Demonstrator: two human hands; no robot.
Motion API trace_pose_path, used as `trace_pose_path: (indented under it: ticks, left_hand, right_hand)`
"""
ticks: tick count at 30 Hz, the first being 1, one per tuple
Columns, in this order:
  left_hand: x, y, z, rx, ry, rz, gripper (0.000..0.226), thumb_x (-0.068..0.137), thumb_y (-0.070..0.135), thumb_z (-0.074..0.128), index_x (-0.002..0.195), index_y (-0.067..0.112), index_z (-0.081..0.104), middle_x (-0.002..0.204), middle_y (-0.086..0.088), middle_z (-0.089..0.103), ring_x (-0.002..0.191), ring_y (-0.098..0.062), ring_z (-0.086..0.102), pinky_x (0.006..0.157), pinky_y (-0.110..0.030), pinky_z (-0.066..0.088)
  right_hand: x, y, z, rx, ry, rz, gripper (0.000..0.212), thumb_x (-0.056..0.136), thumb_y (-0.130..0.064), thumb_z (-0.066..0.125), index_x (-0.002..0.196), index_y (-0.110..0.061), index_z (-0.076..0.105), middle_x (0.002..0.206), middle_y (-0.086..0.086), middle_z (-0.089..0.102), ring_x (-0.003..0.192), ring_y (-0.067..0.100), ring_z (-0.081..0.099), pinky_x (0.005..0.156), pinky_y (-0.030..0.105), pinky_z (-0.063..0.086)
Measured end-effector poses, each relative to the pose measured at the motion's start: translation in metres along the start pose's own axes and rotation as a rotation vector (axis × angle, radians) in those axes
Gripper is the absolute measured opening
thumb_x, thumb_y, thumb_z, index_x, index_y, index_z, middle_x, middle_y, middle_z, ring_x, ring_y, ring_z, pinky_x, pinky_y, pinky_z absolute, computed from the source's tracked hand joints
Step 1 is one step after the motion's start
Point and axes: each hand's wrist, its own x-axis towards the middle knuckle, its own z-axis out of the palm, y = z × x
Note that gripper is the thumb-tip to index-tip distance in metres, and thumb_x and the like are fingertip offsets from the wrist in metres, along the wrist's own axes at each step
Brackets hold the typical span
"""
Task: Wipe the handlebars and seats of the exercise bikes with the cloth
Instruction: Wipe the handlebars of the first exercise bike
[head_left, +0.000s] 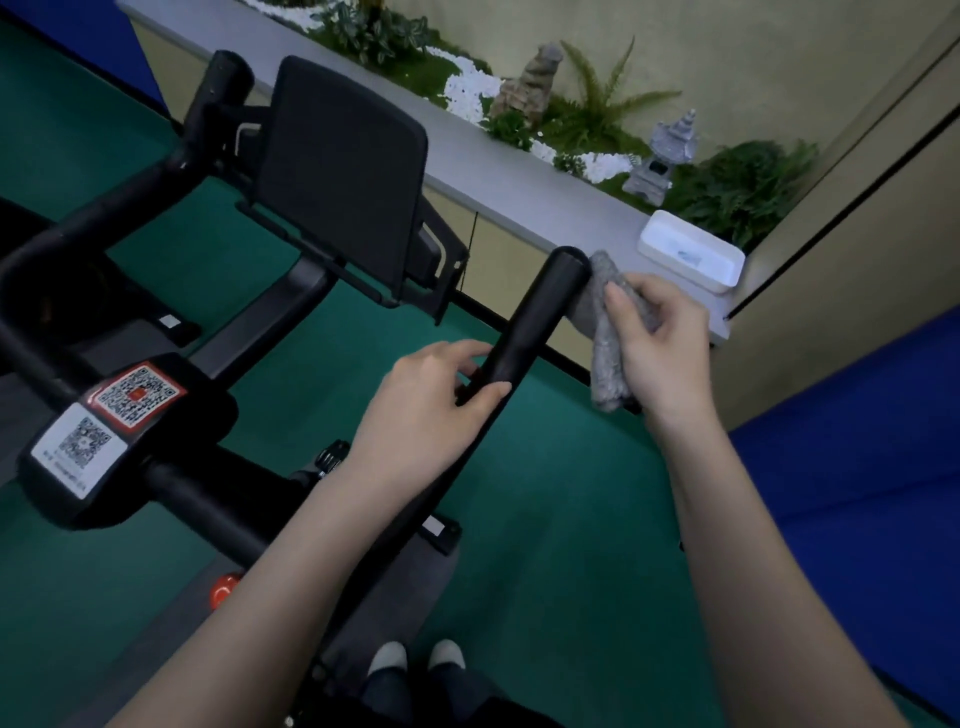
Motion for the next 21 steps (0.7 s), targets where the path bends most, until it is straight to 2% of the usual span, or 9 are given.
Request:
trace_pose_path:
  ticks: [2, 4, 7, 9, 14, 18, 21]
  left_hand:
    - [-0.002, 0.003, -0.002, 0.044, 0.041, 0.056, 0.040, 0.088, 0.042, 0.061, 0.123, 0.021, 0.062, 0.111, 0.008, 0.062, 0.093, -0.010, 0.059, 0.084, -0.030, 0.049]
    - [-0.003, 0.009, -0.004, 0.093, 0.111, 0.134, 0.040, 0.090, 0.039, 0.060, 0.122, 0.015, 0.062, 0.114, 0.004, 0.061, 0.099, -0.015, 0.058, 0.084, -0.032, 0.048]
    - [-0.004, 0.025, -0.001, 0.124, 0.177, 0.279, 0.034, 0.092, 0.030, 0.061, 0.119, 0.011, 0.064, 0.111, 0.000, 0.061, 0.103, -0.020, 0.055, 0.085, -0.031, 0.046]
    - [-0.005, 0.038, 0.007, 0.126, 0.161, 0.387, 0.031, 0.091, 0.026, 0.062, 0.116, 0.008, 0.065, 0.109, -0.002, 0.061, 0.102, -0.021, 0.055, 0.086, -0.030, 0.045]
    - [-0.007, 0.058, 0.044, 0.187, -0.050, 0.549, 0.033, 0.092, 0.026, 0.059, 0.119, 0.005, 0.063, 0.108, -0.007, 0.063, 0.101, -0.027, 0.057, 0.087, -0.046, 0.048]
    - [-0.008, 0.063, 0.082, 0.284, -0.203, 0.564, 0.039, 0.094, 0.031, 0.057, 0.126, 0.009, 0.058, 0.119, -0.004, 0.061, 0.110, -0.025, 0.055, 0.094, -0.042, 0.044]
    - [-0.007, 0.065, 0.115, 0.363, -0.308, 0.522, 0.045, 0.096, 0.038, 0.049, 0.133, 0.012, 0.052, 0.132, -0.001, 0.054, 0.121, -0.021, 0.049, 0.101, -0.036, 0.038]
  right_hand:
    - [-0.013, 0.010, -0.007, 0.017, 0.028, 0.053, 0.011, 0.094, -0.014, 0.057, 0.099, -0.013, 0.066, 0.090, -0.006, 0.067, 0.090, 0.009, 0.062, 0.084, 0.026, 0.049]
    - [-0.028, 0.020, -0.014, 0.034, 0.055, 0.110, 0.013, 0.094, -0.014, 0.057, 0.103, -0.011, 0.066, 0.098, 0.001, 0.068, 0.097, 0.018, 0.063, 0.087, 0.033, 0.051]
    - [-0.050, 0.035, -0.026, 0.014, 0.085, 0.195, 0.014, 0.094, -0.017, 0.057, 0.100, -0.011, 0.067, 0.095, 0.001, 0.068, 0.092, 0.018, 0.064, 0.079, 0.034, 0.051]
    - [-0.063, 0.045, -0.035, -0.004, 0.127, 0.232, 0.015, 0.094, -0.018, 0.057, 0.101, -0.009, 0.068, 0.094, 0.002, 0.069, 0.090, 0.016, 0.064, 0.076, 0.032, 0.051]
    - [-0.086, 0.059, -0.057, -0.004, 0.198, 0.275, 0.012, 0.094, -0.015, 0.056, 0.098, -0.013, 0.068, 0.093, -0.004, 0.070, 0.090, 0.012, 0.065, 0.080, 0.033, 0.052]
    - [-0.102, 0.079, -0.080, -0.025, 0.241, 0.292, 0.014, 0.094, -0.015, 0.056, 0.101, -0.012, 0.068, 0.093, -0.004, 0.069, 0.088, 0.009, 0.064, 0.079, 0.030, 0.051]
    - [-0.115, 0.102, -0.104, -0.038, 0.286, 0.326, 0.012, 0.094, -0.016, 0.055, 0.099, -0.015, 0.067, 0.089, -0.013, 0.067, 0.082, -0.002, 0.061, 0.074, 0.019, 0.049]
